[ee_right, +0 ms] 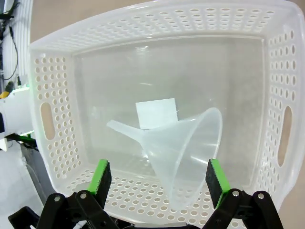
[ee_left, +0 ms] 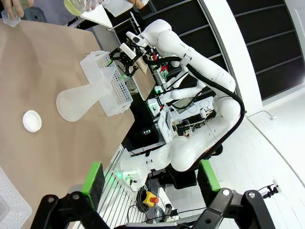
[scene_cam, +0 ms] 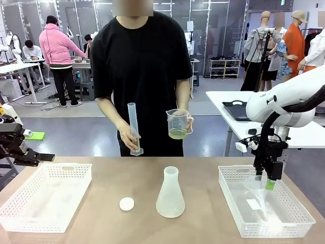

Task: Prepare the solutions needed for the experiment.
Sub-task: Pick up the Plastic Funnel and insert it into the Big flask.

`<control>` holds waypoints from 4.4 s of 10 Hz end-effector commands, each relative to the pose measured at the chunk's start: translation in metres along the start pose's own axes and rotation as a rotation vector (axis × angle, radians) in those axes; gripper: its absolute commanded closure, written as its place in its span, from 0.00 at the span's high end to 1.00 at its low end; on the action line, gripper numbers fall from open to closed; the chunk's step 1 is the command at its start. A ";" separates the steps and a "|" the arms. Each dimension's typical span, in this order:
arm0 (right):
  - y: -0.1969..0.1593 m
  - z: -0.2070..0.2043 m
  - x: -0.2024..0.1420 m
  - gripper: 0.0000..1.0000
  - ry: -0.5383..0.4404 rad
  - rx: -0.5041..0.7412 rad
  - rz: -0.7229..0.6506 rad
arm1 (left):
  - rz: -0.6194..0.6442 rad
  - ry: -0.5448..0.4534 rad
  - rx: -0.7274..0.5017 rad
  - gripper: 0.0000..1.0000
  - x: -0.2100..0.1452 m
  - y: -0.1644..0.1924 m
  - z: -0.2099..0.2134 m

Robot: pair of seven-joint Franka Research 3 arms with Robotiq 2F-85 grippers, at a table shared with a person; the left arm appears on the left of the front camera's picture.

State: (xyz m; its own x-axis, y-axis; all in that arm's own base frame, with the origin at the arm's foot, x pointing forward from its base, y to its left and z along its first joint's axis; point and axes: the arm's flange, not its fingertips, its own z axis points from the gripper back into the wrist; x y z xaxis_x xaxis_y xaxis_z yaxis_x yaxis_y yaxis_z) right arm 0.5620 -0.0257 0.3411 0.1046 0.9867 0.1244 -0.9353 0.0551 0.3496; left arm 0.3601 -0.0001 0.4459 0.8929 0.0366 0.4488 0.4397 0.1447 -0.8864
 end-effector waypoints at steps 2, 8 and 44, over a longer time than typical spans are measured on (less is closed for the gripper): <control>-0.010 0.006 -0.001 0.82 -0.043 0.050 0.037 | -0.010 -0.011 -0.022 1.00 0.002 0.000 -0.002; -0.017 0.004 0.002 0.22 -0.044 0.115 0.006 | -0.010 -0.011 -0.022 1.00 0.002 0.000 -0.002; 0.291 0.162 0.237 0.04 -0.045 -0.983 0.656 | -0.010 -0.011 -0.022 1.00 0.002 0.000 -0.002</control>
State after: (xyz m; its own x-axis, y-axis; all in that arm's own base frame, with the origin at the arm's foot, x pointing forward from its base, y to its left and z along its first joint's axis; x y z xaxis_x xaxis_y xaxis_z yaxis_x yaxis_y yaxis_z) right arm 0.3737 0.2081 0.6315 -0.4171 0.9083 0.0312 -0.7005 -0.2994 -0.6478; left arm 0.3602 -0.0003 0.4455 0.8935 0.0355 0.4476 0.4386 0.1449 -0.8869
